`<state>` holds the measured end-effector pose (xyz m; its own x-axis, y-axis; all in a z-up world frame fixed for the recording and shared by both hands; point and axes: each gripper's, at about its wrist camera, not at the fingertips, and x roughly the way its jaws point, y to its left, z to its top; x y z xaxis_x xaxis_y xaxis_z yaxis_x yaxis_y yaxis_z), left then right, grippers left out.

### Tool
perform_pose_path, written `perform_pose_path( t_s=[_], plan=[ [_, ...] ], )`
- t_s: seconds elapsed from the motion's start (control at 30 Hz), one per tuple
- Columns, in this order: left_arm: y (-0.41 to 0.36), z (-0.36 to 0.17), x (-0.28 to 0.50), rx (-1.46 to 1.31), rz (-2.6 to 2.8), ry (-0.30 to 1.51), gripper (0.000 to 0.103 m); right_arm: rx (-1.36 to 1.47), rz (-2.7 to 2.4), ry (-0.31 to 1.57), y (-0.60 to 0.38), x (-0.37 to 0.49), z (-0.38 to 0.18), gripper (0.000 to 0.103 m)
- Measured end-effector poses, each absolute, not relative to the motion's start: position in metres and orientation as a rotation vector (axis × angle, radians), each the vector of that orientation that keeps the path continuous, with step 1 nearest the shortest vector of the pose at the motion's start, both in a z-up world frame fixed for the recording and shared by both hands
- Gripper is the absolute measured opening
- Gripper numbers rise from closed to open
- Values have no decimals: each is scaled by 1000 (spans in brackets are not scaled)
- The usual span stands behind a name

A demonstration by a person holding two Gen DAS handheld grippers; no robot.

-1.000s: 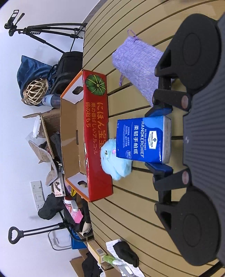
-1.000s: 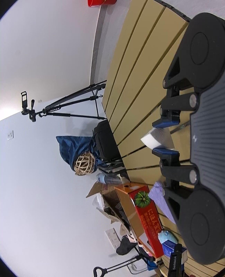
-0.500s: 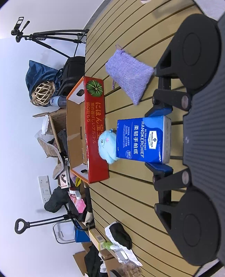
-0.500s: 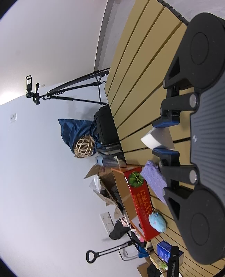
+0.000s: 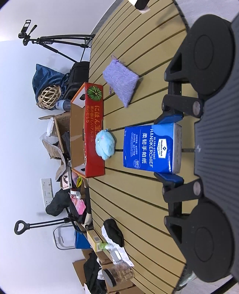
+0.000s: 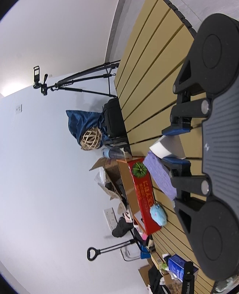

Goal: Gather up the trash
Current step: 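Carry the handkerchief pack and wedge sponge down toward the black bin with both tools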

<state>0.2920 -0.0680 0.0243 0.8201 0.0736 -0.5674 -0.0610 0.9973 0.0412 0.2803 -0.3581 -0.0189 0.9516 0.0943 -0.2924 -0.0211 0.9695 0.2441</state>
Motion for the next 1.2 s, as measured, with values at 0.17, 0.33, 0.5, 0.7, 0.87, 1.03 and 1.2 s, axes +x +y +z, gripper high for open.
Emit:
perform_pose_path(
  t_s=[0.17, 0.33, 0.5, 0.7, 0.87, 1.03, 1.2],
  plan=[
    [-59, 26, 268, 17, 67, 596, 53, 229, 82, 307, -350, 267, -19, 25],
    [-49, 27, 246, 8, 56, 588, 53, 215, 98, 306, -343, 253, -22, 25],
    [-38, 20, 228, 2, 50, 596, 53, 202, 108, 312, -338, 244, -26, 25],
    [-21, 9, 209, 3, 57, 610, 53, 177, 135, 341, -325, 233, -34, 25],
    [-9, -2, 195, 7, 63, 629, 53, 155, 154, 365, -314, 219, -42, 25],
    [-1, -13, 184, 19, 63, 637, 53, 128, 173, 406, -302, 207, -54, 25],
    [1, -25, 174, 21, 53, 653, 53, 92, 185, 460, -288, 196, -69, 25]
  ],
)
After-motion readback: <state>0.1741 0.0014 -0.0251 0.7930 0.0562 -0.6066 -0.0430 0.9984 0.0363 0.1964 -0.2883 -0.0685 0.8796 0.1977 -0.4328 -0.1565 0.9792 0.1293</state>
